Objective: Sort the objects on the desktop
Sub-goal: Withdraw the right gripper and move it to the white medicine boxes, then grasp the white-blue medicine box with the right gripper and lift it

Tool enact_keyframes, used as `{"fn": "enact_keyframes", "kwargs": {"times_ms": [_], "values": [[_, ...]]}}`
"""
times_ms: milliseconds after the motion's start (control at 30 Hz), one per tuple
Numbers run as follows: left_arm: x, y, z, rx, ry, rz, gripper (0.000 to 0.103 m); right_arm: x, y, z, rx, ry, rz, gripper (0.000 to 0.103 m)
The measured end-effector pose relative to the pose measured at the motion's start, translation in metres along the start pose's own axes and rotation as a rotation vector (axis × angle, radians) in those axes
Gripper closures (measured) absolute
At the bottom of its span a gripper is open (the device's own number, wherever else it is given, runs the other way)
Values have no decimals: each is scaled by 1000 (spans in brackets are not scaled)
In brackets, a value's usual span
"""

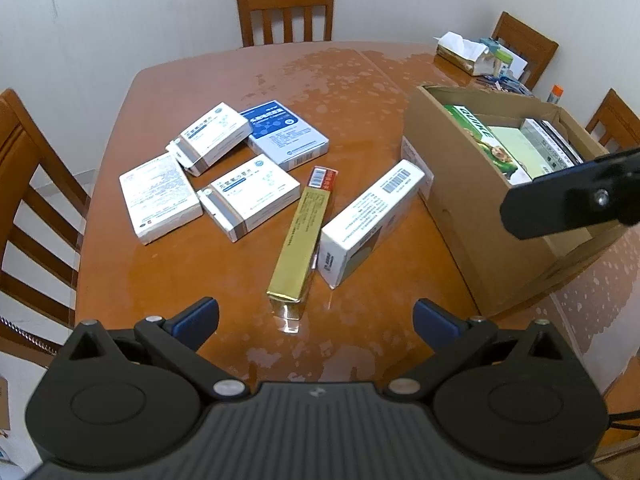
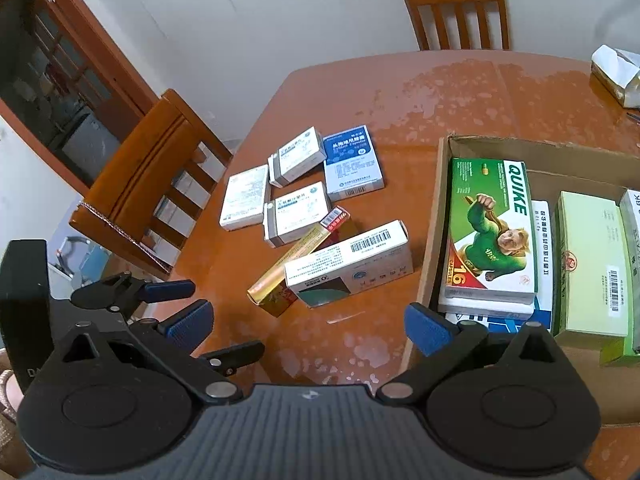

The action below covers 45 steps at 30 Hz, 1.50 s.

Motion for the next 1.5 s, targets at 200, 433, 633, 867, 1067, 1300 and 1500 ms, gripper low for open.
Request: {"fn": "enact_keyframes", "kwargs": {"times_ms": [200, 433, 633, 867, 1067, 1300, 1500], "values": [[-2, 22, -4, -40, -12, 10, 0, 7, 14, 5, -17, 9, -7, 0], [-2, 41, -2, -71, -40, 21, 0, 15, 24, 9, -28, 20, -10, 0], [5, 47, 2, -73, -49, 13, 0, 17, 27, 10, -18, 22, -28, 0], [16, 54, 9, -77, -87, -4, 0, 22, 28, 15, -11, 15, -50, 0], [26, 62, 23, -79, -132, -22, 0, 23, 37, 29, -20, -10, -71, 0], [32, 72, 33, -180, -175, -28, 0, 25, 38, 48, -29, -41, -121, 0], [35, 80, 28, -300, -192, 65, 0, 38, 55, 82, -111, -73, -147, 0]]}}
Point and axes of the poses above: each gripper's, at about its wrist camera, not at the fingertips, and x roughly the way its jaws point, y to its left, z to its top, the point moved 2 cm from there along x, roughly the way its jaws point, and after that the axes turned 7 degrees about -z, right-handed, at the moved point
